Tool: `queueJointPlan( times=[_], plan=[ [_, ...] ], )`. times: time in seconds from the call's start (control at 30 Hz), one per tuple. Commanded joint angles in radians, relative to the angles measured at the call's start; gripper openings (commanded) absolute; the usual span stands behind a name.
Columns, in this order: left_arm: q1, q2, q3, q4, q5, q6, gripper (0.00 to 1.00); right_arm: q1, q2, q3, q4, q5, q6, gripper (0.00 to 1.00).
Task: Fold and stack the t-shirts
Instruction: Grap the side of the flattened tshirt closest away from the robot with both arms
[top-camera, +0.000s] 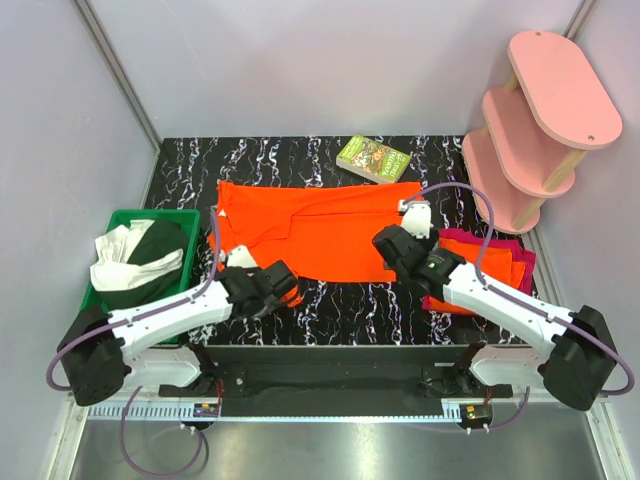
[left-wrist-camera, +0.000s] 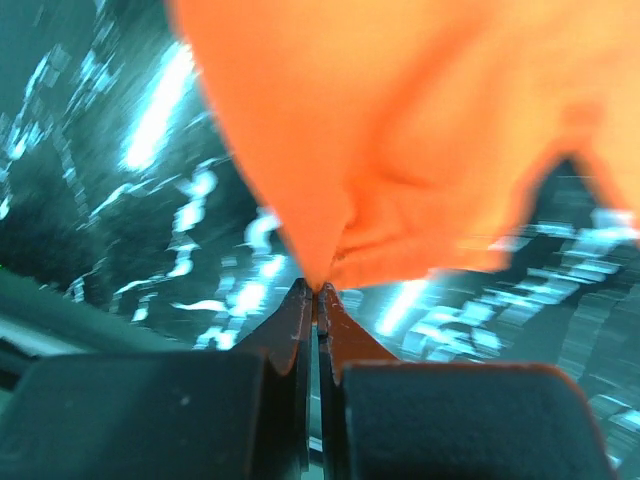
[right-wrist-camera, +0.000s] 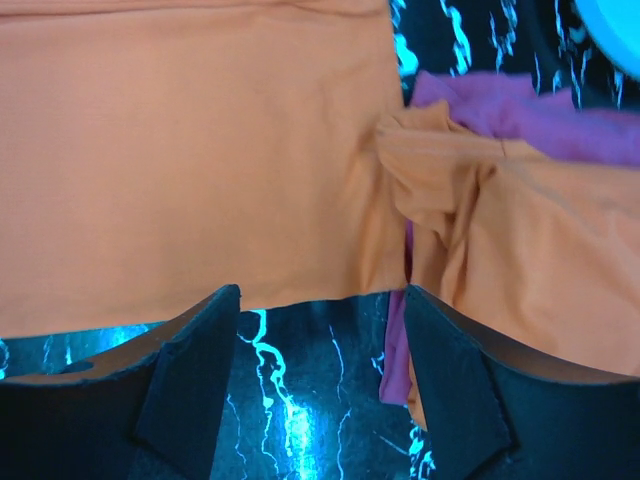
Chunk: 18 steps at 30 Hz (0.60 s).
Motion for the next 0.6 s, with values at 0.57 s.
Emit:
queueJointPlan(
  times=[0.57],
  plan=[
    [0.162, -0.028, 0.096, 0.036, -0.064, 0.242, 0.00, -0.175, 0.233, -0.043, -0.094, -0.195, 0.371, 0.59]
  ],
)
